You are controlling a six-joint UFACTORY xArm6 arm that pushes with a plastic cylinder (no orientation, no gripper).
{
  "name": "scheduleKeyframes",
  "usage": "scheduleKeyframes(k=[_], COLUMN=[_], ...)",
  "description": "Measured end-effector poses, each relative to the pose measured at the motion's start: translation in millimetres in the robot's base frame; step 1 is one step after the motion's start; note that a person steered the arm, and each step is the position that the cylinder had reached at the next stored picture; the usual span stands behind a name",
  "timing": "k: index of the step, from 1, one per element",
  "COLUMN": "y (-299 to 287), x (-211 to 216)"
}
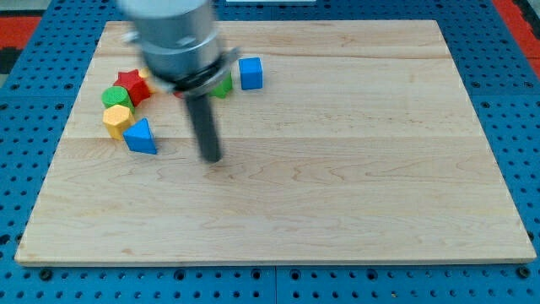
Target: Move the blue cube to the right side of blue triangle
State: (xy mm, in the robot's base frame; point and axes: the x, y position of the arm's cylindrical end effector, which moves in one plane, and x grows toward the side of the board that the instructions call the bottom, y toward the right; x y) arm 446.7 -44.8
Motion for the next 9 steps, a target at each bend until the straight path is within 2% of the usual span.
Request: scheduleKeyframes(k=[1,2,3,4,5,9], y=[98.4,105.0,52.0,15.6,-1.3,5.9], x=[-78.2,-151.5,-182.9,-170.9,-134.5,-50.2])
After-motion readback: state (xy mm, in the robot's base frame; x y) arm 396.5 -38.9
